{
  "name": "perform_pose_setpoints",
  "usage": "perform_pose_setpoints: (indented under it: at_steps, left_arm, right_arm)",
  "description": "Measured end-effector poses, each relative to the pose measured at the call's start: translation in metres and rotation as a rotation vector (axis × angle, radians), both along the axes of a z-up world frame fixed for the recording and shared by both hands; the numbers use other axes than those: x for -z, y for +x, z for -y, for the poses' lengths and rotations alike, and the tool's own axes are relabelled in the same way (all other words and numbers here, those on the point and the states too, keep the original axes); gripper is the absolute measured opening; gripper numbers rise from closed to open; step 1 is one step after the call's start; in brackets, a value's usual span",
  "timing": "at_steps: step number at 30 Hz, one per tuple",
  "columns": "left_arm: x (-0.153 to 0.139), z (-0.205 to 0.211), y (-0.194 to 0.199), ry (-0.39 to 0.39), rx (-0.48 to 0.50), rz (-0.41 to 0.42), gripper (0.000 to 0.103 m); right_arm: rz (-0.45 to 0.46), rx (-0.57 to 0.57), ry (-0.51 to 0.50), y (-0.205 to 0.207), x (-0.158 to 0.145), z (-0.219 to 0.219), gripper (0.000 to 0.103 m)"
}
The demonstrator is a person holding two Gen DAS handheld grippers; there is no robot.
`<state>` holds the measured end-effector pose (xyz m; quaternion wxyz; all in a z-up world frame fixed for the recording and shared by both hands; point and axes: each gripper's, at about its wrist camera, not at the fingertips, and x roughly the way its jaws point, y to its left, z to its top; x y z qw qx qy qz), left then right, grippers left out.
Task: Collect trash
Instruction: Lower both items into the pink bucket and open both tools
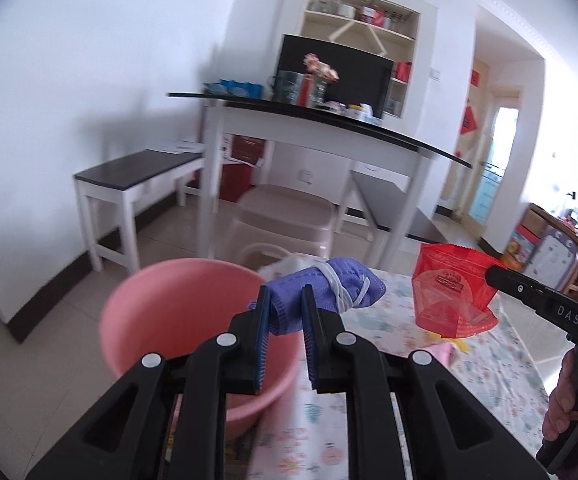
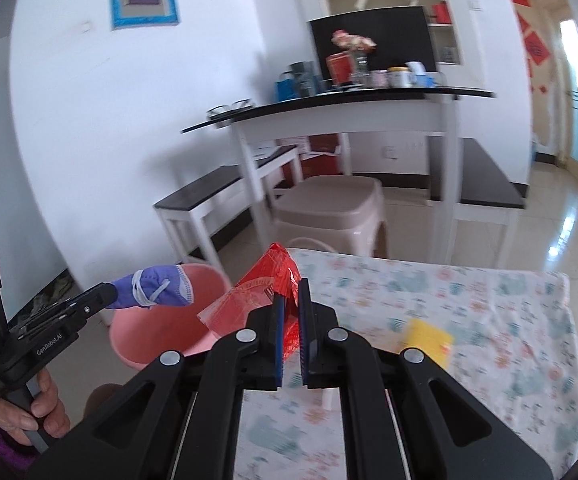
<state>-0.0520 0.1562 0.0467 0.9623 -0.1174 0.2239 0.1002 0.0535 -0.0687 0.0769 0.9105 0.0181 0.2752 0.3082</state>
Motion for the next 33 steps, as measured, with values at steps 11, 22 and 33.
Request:
perform_pose_setpoints:
  at_steps: [11, 22, 33]
  left_arm:
    - [0.026, -0.053, -0.021, -0.008, -0.128, -0.068, 0.014]
    - [0.062, -0.084, -0.025, -0.049, -0.202, -0.17, 0.014]
    - [0.072, -0.088, -0.02, -0.038, -0.218, -0.218, 0.016]
  right_arm:
    - [-0.03, -0.172, -0.032, 0.005, 0.017, -0.102, 0.006]
    - [-0.099, -0.235, -0.098, 0.003, 0.055, -0.161, 0.006]
    - [-0.154, -0.259, -0.12, 0.0, 0.074, -0.173, 0.007]
